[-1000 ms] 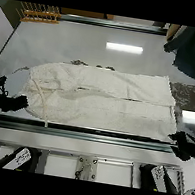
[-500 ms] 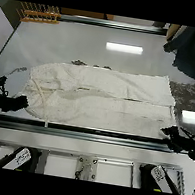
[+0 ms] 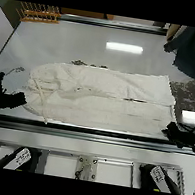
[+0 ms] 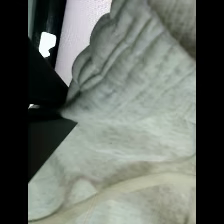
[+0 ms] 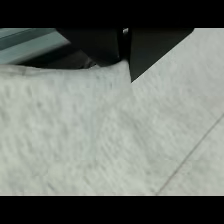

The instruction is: Fold the clothes and pants, and hang the long-sleeved shirts on hangers.

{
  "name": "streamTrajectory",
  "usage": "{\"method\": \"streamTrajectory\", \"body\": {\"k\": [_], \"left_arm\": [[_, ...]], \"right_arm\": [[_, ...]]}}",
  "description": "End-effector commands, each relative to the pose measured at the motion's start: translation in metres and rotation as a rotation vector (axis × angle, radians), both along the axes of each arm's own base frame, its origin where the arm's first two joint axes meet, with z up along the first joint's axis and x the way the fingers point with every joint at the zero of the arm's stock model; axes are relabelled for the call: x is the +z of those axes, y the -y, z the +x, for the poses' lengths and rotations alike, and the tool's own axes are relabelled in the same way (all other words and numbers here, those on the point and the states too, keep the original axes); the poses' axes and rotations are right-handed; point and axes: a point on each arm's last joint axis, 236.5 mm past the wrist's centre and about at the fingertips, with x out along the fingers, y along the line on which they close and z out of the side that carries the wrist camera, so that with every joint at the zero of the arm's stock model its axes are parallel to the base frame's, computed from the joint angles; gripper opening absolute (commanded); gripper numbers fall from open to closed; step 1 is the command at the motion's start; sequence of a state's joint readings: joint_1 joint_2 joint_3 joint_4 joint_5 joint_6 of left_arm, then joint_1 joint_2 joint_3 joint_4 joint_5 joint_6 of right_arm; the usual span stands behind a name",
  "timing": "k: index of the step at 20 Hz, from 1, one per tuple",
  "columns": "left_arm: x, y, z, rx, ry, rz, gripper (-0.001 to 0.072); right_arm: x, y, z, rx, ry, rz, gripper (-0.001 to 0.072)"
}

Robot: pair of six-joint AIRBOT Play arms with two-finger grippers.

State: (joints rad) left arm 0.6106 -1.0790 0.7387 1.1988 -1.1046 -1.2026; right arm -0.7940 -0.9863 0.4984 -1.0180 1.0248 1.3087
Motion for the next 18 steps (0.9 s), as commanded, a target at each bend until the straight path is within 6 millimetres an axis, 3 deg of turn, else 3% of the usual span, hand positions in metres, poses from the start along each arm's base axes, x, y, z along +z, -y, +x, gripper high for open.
{"method": "streamTrajectory", "body": {"k": [1,3,5,7,10,14,18], "left_arm": [[0.043,-0.006,0.006,-0.04,0.043,0.048,0.0029],[0.077,-0.008,0.007,-0.051,0.108,0.104,0.0029],[0.102,-0.004,-0.001,-0.063,0.152,0.145,0.0029],[0.117,0.002,-0.008,-0.068,0.186,0.17,0.0029],[0.13,0.004,-0.011,-0.021,0.217,0.175,0.0029],[0.117,0.009,-0.002,-0.05,0.164,0.131,0.0029],[0.124,0.008,0.041,-0.084,0.16,0.111,0.0029]], "right_arm": [[0.055,0.016,0.001,0.107,0.002,-0.101,0.0018],[0.084,0.02,-0.003,0.148,-0.006,-0.144,0.0018],[0.101,0.023,-0.014,0.164,-0.044,-0.166,0.0017],[0.109,0.023,-0.021,0.162,-0.07,-0.168,0.0017],[0.123,0.03,-0.013,0.127,-0.048,-0.188,0.0017],[0.148,0.041,0.02,0.13,0.004,-0.222,0.0017],[0.165,0.044,0.082,0.182,0.062,-0.254,0.0016]]}}
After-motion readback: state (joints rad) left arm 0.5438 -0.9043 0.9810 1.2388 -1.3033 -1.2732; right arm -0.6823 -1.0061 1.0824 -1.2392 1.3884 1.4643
